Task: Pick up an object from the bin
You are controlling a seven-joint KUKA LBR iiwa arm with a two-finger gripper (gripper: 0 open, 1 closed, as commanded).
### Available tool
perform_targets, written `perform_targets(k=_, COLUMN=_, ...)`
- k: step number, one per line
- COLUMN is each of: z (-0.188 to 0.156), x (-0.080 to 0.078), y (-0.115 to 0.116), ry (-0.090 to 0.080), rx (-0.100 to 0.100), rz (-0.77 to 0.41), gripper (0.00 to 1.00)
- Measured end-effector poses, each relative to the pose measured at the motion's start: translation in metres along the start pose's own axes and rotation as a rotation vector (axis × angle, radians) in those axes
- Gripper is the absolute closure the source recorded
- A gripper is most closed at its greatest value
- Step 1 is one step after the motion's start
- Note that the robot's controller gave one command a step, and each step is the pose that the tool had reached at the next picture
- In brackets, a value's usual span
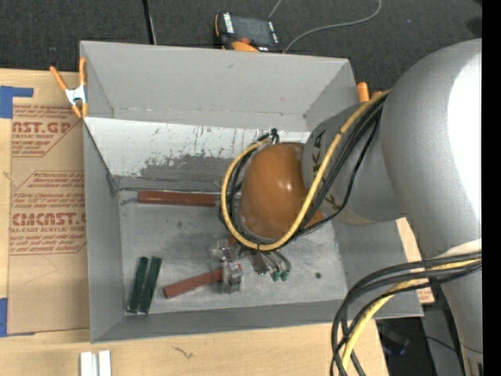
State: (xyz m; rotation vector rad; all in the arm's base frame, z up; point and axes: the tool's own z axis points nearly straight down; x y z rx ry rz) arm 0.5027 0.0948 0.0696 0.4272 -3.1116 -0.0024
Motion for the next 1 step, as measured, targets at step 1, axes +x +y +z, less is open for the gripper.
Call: perform_targets(k=1, z=-0.1453, x=0.0041, y=-0.0119, ry=-0.010, rx=0.003, rz=-0.015, gripper=1.00)
